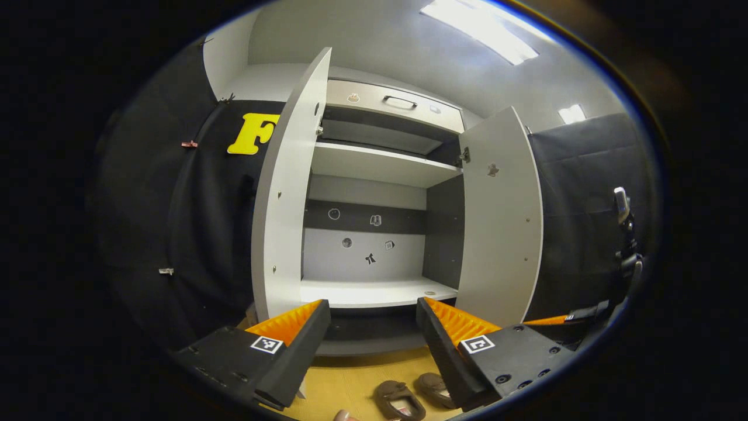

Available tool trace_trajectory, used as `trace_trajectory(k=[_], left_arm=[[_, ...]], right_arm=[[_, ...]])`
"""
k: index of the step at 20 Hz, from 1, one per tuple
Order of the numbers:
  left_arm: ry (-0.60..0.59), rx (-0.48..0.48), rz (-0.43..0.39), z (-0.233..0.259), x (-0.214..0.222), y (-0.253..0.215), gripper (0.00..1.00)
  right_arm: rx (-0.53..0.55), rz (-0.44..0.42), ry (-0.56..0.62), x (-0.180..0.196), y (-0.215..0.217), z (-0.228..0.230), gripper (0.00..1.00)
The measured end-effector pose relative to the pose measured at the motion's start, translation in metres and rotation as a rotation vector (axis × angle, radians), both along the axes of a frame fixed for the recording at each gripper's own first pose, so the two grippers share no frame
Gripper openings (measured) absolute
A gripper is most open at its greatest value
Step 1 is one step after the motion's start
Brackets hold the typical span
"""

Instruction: Grab one shoe with the right hand and put it into the shoe cabinet, grab the other shoe with the left hand and put it into the shoe cabinet; then close the right door with the right hand and the left door with the left hand.

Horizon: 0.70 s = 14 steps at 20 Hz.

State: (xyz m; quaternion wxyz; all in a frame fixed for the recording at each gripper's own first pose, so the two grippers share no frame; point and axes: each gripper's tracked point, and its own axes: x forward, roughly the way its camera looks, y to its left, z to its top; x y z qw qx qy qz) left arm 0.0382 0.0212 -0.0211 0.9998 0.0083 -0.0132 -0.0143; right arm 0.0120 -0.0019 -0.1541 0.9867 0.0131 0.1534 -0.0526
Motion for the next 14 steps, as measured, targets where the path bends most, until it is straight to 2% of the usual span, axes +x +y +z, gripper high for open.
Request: trace_trajectory(k=[6, 8, 9, 14], left_arm=[[-0.01, 0.015, 0.008, -0.018, 0.019, 0.001, 0.94], [0.004, 0.021, 0.003, -0.028, 0.023, 0.001, 0.95], [0.015, 0.022, -0.003, -0.033, 0.024, 0.0, 0.94], [0.07, -0.017, 0.0, -0.062, 0.028, 0.002, 0.95]], right_arm=[[0.056, -0.023, 0.183, -0.002, -0.008, -0.106, 0.95], [0.058, -0.001, 0.246, -0.005, -0.004, -0.14, 0.89], [0.066, 0.006, 0.272, -0.005, -0.003, -0.156, 0.82], [0.099, -0.001, 0.37, 0.004, -0.005, -0.219, 0.74]])
